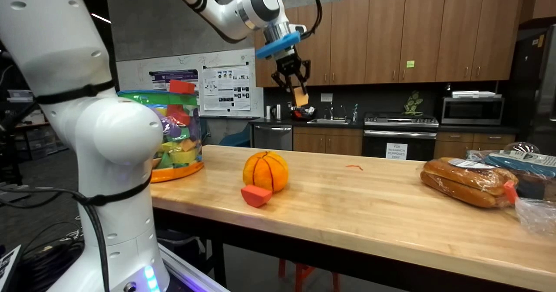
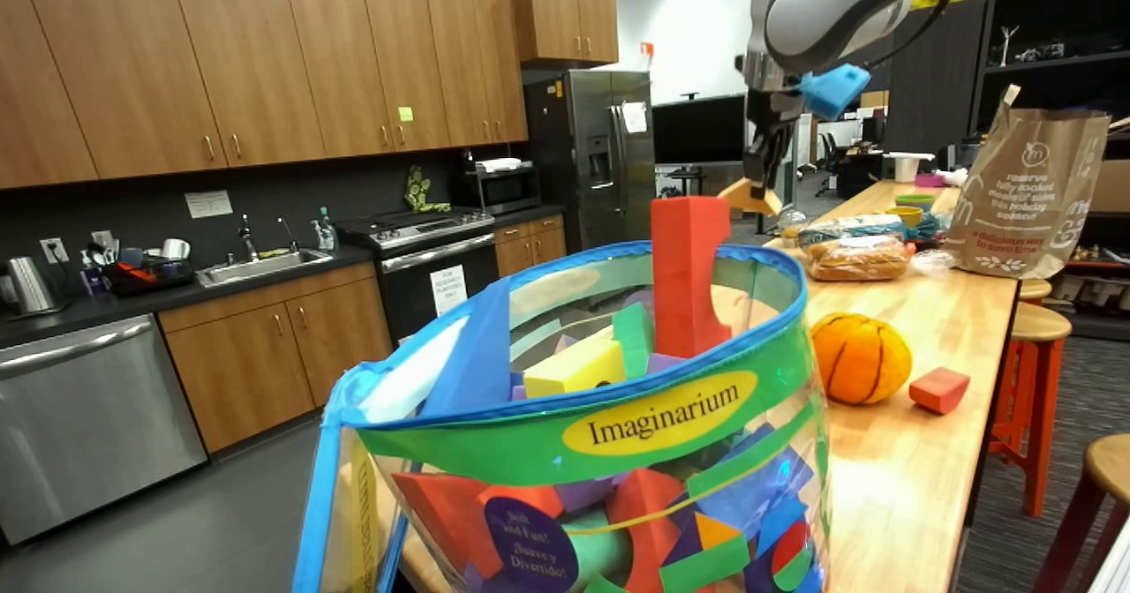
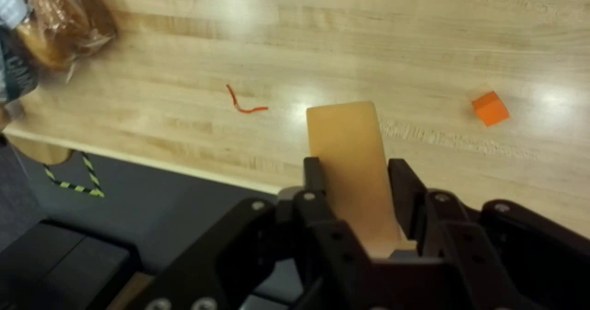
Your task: Pick up the orange triangular block and place it in the bag
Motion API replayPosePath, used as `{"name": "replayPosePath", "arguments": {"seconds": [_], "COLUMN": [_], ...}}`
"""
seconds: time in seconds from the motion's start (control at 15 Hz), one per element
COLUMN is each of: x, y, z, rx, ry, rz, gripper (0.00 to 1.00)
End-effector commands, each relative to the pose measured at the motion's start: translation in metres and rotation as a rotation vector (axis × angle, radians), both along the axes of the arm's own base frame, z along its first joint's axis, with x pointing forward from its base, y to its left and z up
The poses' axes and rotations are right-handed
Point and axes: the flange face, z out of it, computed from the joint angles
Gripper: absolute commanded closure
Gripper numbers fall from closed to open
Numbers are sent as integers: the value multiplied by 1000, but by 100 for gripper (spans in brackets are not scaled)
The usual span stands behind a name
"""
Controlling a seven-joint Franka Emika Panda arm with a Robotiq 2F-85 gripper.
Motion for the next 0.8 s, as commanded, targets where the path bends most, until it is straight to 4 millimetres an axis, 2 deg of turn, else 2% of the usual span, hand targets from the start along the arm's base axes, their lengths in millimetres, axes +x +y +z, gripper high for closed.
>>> {"name": "replayPosePath", "arguments": {"seconds": [0.0, 0.13, 0.33, 0.73], "x": [-12, -13, -11, -18], "y": [31, 60, 120, 226], "z": [69, 98, 130, 166], "rx": [-58, -84, -140, -242], "ry": [-73, -114, -157, -226], "rz": [90, 148, 254, 456], "gripper": [86, 86, 86, 86]}}
